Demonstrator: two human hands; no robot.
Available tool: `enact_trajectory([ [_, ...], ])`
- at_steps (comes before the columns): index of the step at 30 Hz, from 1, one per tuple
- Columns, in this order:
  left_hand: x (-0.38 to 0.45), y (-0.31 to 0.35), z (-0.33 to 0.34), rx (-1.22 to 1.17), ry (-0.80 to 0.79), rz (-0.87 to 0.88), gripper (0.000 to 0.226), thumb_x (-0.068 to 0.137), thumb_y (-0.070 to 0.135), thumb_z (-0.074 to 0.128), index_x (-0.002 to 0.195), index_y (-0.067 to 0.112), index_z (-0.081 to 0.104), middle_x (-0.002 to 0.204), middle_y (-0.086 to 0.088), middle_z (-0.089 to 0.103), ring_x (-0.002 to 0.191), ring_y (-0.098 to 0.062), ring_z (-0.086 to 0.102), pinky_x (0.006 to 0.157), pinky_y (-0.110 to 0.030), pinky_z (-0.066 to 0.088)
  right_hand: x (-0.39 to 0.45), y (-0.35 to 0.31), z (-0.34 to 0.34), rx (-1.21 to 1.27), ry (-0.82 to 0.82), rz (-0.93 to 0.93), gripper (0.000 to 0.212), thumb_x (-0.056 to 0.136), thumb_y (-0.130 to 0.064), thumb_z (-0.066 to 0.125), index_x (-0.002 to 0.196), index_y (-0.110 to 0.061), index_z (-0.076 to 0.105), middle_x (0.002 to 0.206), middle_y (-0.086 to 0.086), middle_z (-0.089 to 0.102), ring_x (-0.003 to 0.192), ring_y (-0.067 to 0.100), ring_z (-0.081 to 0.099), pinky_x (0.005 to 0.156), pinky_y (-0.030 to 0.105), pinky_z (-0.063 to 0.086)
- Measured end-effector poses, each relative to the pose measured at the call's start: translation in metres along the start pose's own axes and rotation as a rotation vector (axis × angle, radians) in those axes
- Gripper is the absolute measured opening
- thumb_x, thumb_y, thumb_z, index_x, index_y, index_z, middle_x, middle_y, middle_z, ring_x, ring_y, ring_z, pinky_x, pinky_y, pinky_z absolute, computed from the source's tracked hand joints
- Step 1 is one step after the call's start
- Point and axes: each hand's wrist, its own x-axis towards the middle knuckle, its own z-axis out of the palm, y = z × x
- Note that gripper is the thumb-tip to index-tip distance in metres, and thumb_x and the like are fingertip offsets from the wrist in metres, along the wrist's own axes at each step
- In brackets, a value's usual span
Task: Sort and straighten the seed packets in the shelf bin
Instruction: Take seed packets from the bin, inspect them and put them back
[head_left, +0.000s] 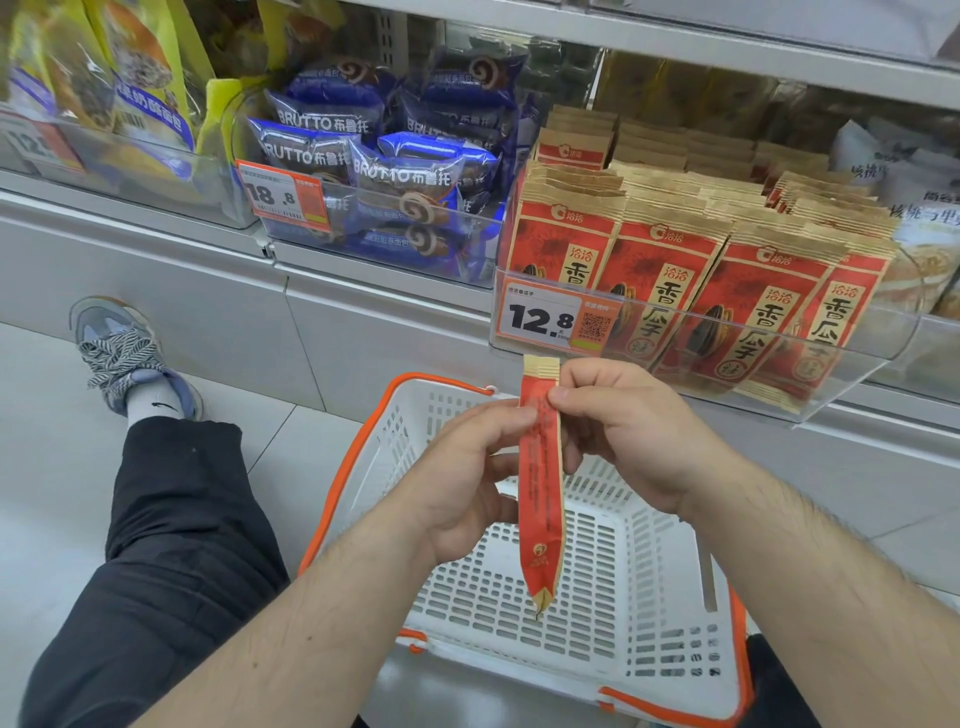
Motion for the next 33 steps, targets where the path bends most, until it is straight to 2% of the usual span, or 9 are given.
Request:
enact_trajectory([
  [6, -0.001, 0.000, 0.002, 0.003, 0.115, -0.019, 0.030, 0.089, 0.034, 0.059, 0.103, 0.008, 0.065, 0.084, -0.010, 0.071, 0.070, -0.016, 0.064, 0.061, -0.036, 0.053, -0.002, -0.001, 0.004, -0.108, 0.026, 0.018, 0.030, 0.101, -0.008, 0.048, 0.072, -0.007, 0.055, 0.056, 0.005, 0.060, 0.044, 0.016, 0.049, 0.049, 0.024, 0.041],
  [9, 0.001, 0.002, 0.000, -0.079, 0.234, -0.017, 0.024, 0.095, 0.032, 0.056, 0.084, 0.015, 0.068, 0.072, -0.002, 0.069, 0.065, -0.016, 0.064, 0.062, -0.038, 0.053, -0.003, -0.003, 0.001, -0.283, 0.019, 0.039, 0.027, 0.098, -0.017, 0.056, 0.073, -0.007, 0.060, 0.056, 0.003, 0.059, 0.046, 0.014, 0.049, 0.050, 0.024, 0.041],
  [11, 0.002, 0.004, -0.003, -0.160, 0.317, -0.019, 0.026, 0.094, 0.032, 0.058, 0.076, 0.018, 0.070, 0.075, -0.004, 0.068, 0.072, -0.023, 0.063, 0.069, -0.046, 0.054, -0.006, -0.007, -0.002, -0.425, -0.094, 0.107, 0.026, 0.093, -0.019, 0.061, 0.070, -0.007, 0.062, 0.057, 0.005, 0.059, 0.046, 0.012, 0.047, 0.048, 0.024, 0.039],
  [14, 0.002, 0.007, -0.006, -0.217, 0.393, -0.025, 0.020, 0.093, 0.034, 0.058, 0.090, 0.016, 0.067, 0.097, -0.012, 0.064, 0.089, -0.030, 0.061, 0.077, -0.057, 0.054, -0.013, -0.011, -0.003, -0.619, -0.302, 0.214, 0.019, 0.087, -0.016, 0.069, 0.069, -0.009, 0.066, 0.061, 0.005, 0.065, 0.049, 0.008, 0.051, 0.051, 0.025, 0.042],
  [17, 0.003, 0.008, -0.008, -0.250, 0.407, -0.011, 0.019, 0.094, 0.033, 0.058, 0.083, 0.018, 0.064, 0.097, -0.011, 0.064, 0.092, -0.030, 0.062, 0.081, -0.061, 0.054, -0.015, -0.013, -0.002, -0.700, -0.339, 0.237, 0.012, 0.083, -0.010, 0.070, 0.073, -0.005, 0.069, 0.069, 0.007, 0.071, 0.051, 0.005, 0.054, 0.054, 0.025, 0.046],
  [20, 0.003, 0.008, -0.009, -0.271, 0.417, 0.001, 0.019, 0.095, 0.032, 0.059, 0.083, 0.018, 0.064, 0.091, -0.008, 0.065, 0.094, -0.029, 0.064, 0.090, -0.070, 0.048, -0.013, -0.012, -0.003, -0.693, -0.343, 0.232, 0.014, 0.086, -0.002, 0.064, 0.073, -0.005, 0.069, 0.068, 0.007, 0.071, 0.048, 0.002, 0.055, 0.052, 0.021, 0.046],
  [28, 0.004, 0.007, -0.010, -0.296, 0.413, -0.001, 0.016, 0.095, 0.033, 0.060, 0.088, 0.019, 0.064, 0.091, -0.007, 0.065, 0.096, -0.029, 0.063, 0.093, -0.072, 0.045, -0.009, -0.003, -0.010, -0.677, -0.377, 0.205, 0.012, 0.091, -0.001, 0.061, 0.083, 0.000, 0.070, 0.069, 0.005, 0.071, 0.053, 0.010, 0.058, 0.055, 0.022, 0.047],
  [31, 0.004, 0.010, -0.009, -0.306, 0.416, -0.016, 0.019, 0.095, 0.034, 0.060, 0.093, 0.017, 0.065, 0.095, -0.008, 0.065, 0.099, -0.030, 0.063, 0.086, -0.067, 0.051, -0.008, -0.004, -0.013, -0.613, -0.377, 0.179, 0.017, 0.090, -0.002, 0.064, 0.074, -0.005, 0.069, 0.069, 0.008, 0.072, 0.056, 0.013, 0.060, 0.059, 0.024, 0.049],
  [33, 0.006, 0.011, -0.009, -0.337, 0.402, -0.025, 0.024, 0.094, 0.036, 0.060, 0.101, 0.014, 0.065, 0.098, -0.010, 0.065, 0.097, -0.031, 0.064, 0.073, -0.058, 0.057, -0.007, -0.005, -0.015, -0.474, -0.355, 0.186, 0.017, 0.089, -0.011, 0.069, 0.074, -0.006, 0.070, 0.068, 0.010, 0.070, 0.059, 0.015, 0.061, 0.065, 0.026, 0.050],
])
